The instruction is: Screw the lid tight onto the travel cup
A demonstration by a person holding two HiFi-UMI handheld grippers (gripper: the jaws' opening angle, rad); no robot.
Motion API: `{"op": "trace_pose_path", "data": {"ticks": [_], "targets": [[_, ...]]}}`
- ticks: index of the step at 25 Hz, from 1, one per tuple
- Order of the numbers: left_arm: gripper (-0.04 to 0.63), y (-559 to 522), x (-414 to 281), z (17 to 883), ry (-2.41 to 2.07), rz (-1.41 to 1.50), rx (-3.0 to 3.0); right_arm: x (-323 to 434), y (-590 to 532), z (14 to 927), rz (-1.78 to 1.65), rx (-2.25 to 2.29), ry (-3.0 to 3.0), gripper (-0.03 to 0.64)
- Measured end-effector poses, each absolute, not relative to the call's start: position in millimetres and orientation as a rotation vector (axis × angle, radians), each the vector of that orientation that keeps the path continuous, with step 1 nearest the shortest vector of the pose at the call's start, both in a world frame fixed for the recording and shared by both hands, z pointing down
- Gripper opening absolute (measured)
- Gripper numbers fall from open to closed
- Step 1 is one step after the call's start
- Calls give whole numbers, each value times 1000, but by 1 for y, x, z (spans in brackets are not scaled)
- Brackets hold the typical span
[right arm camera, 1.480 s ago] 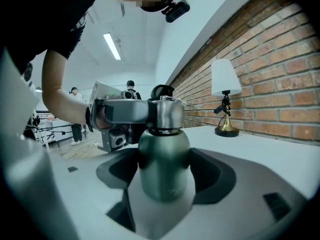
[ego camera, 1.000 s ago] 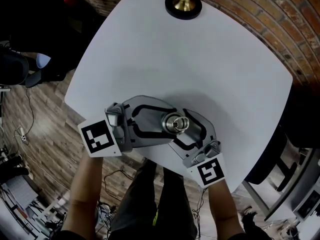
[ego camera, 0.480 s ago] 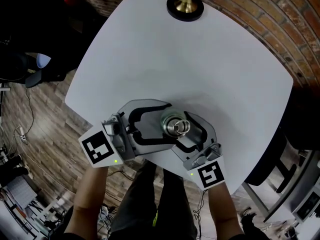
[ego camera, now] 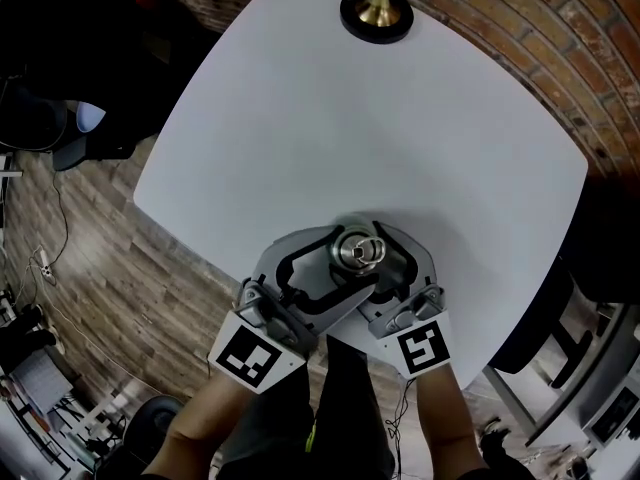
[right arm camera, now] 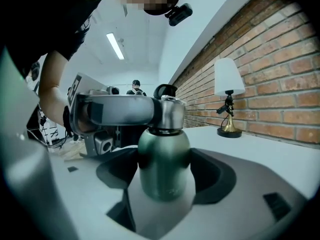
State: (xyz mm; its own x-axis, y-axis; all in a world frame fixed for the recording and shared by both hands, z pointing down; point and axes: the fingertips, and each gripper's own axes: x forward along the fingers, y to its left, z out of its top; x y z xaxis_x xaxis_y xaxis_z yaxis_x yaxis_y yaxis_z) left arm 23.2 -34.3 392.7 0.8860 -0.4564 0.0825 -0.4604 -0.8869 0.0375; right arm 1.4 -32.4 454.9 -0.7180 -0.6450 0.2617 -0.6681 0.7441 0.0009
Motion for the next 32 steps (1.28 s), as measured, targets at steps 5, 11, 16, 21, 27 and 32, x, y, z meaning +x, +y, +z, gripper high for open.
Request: {"op": "trace_pose_path", "data": {"ticks": [5, 11, 16, 21, 27, 32], "targets": [[284, -42, 32, 394, -931, 173, 2956, 3, -32, 456, 156, 1054, -2690, 314], [253, -41, 30, 398, -864, 200, 2991, 2, -32, 457, 147, 1056, -2688, 314], [253, -34, 32, 402, -488, 204, 3057, 2, -31, 459, 155, 1050, -2692, 314], [253, -26, 32, 400, -110, 206, 3127, 1, -29, 458, 158, 1048, -2688, 314], [267, -24, 36, 399, 193, 230, 3133, 4, -29, 459, 148, 1051, -2694, 314], [267, -25, 34, 400, 154, 227, 3115, 3, -30, 459, 161, 1045, -2692, 314]]}}
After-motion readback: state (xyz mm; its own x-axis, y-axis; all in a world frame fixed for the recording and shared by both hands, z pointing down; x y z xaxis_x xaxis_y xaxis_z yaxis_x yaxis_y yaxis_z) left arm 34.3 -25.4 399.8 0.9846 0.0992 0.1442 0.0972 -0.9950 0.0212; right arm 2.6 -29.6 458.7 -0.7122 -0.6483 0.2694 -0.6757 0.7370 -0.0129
